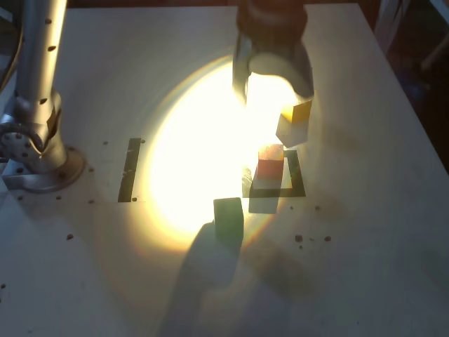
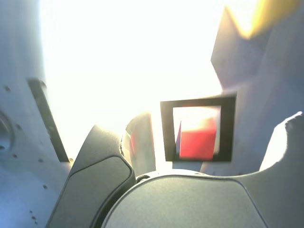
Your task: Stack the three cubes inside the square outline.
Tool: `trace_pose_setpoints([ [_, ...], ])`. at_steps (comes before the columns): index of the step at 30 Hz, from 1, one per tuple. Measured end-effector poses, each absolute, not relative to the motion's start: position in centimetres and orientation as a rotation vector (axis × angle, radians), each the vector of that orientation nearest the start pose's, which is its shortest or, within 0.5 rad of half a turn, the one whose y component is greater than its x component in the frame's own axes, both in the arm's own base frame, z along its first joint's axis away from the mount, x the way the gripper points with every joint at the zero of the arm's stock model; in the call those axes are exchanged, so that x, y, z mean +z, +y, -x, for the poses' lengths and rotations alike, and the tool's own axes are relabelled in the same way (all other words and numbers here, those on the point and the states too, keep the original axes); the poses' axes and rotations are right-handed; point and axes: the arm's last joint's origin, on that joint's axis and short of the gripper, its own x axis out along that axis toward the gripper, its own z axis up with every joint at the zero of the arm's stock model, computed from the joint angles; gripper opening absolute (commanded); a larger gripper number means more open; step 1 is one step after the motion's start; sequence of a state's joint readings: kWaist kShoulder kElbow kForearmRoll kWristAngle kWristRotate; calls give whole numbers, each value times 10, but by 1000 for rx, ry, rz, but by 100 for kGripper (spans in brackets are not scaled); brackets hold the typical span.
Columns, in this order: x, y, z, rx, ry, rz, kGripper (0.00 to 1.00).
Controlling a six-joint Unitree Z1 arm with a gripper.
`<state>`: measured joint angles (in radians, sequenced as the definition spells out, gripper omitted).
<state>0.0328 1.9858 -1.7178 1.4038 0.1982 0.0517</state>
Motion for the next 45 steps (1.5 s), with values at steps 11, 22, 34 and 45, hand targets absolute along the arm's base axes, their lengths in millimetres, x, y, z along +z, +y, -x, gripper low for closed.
trace_pose_setpoints([
  [11, 294, 101, -389, 116, 1679, -172, 100],
  [22, 254, 134, -407, 288, 1712, 135, 94],
  [34, 231, 121, -418, 319, 1726, 216, 87],
  [45, 217, 122, -429, 323, 1725, 202, 60],
])
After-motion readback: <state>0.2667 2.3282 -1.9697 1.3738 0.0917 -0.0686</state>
